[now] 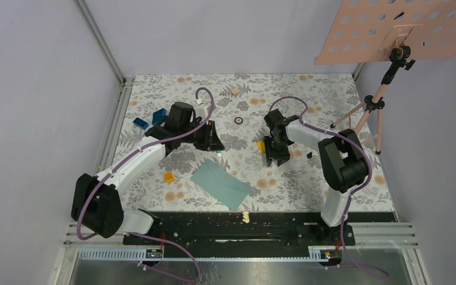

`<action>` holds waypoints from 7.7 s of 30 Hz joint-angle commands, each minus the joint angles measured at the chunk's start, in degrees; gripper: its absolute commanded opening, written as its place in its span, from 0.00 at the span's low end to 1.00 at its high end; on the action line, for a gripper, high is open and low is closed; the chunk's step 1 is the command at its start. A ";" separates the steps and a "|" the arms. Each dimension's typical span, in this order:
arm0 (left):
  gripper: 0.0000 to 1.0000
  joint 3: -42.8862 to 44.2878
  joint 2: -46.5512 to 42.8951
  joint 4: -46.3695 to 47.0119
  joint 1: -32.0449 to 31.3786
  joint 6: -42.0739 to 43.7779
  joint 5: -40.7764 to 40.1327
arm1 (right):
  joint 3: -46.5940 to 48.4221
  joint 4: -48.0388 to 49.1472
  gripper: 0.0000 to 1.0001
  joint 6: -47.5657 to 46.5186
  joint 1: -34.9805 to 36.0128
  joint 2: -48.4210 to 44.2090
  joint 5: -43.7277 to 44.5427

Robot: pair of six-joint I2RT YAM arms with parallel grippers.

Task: Place the letter into the envelope and seal it
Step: Close the solid glue cap on the solid glue.

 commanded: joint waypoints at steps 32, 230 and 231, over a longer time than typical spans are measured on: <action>0.00 0.89 0.74 0.73 0.09 1.22 6.85 | 4.23 -2.24 0.31 -2.72 0.19 4.66 2.35; 0.00 -11.18 -5.02 63.62 -1.90 -37.63 31.61 | -21.28 33.75 0.18 14.90 15.22 -45.47 -45.96; 0.00 -11.45 -5.01 64.47 -1.71 -38.13 31.51 | -21.05 32.75 0.18 14.14 15.30 -45.62 -46.26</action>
